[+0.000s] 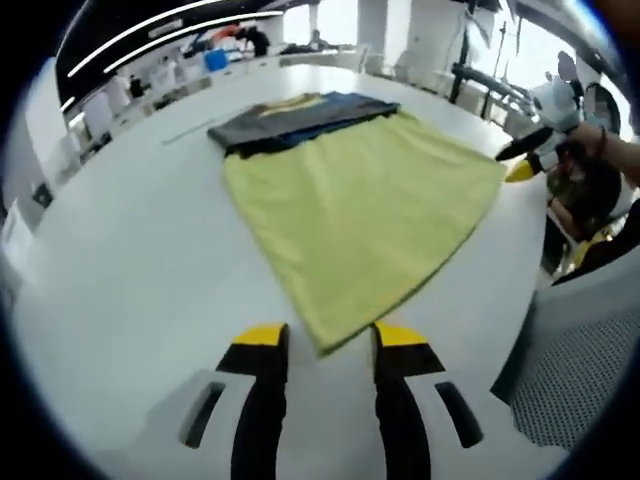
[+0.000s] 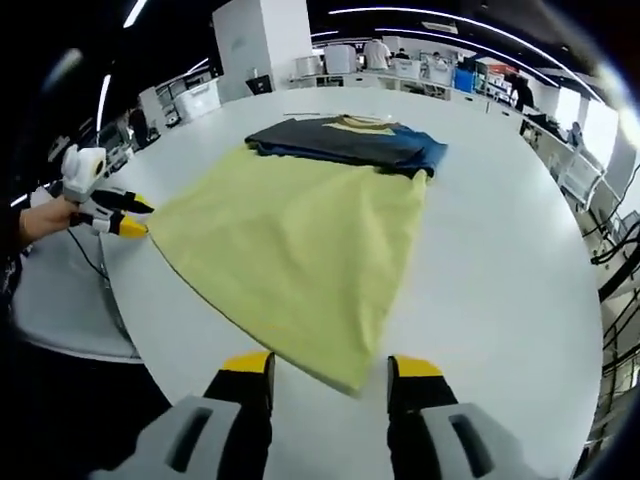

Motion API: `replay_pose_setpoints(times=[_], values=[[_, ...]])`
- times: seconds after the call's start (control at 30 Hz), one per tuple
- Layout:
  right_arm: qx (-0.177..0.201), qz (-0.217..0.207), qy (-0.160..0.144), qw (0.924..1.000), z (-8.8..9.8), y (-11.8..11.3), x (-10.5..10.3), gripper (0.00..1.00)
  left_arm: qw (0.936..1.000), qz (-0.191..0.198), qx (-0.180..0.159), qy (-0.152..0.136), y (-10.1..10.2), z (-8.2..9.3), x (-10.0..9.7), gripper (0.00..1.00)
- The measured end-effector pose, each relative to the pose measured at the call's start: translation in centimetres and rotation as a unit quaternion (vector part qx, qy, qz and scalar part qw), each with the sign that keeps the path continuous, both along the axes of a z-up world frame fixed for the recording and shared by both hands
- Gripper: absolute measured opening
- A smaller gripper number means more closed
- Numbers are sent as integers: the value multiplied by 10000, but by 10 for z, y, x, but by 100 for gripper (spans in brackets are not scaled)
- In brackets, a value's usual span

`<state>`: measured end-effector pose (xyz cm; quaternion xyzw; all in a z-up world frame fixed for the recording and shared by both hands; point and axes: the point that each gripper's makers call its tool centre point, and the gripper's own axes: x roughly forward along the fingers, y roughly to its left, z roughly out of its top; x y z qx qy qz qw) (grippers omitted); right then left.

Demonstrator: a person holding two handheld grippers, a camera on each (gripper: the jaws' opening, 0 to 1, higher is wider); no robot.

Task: Fold the garment on the visible template until the final outline fits inside the template.

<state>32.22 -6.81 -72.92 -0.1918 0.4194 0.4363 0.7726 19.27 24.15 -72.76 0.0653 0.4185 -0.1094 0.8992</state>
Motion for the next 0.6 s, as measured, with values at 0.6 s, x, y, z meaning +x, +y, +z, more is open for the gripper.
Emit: replay_pose_setpoints(times=[0.6], values=[[-153, 883, -203, 9958, 2, 11, -1, 42, 9968, -754, 258, -12, -7, -1, 7, 29]])
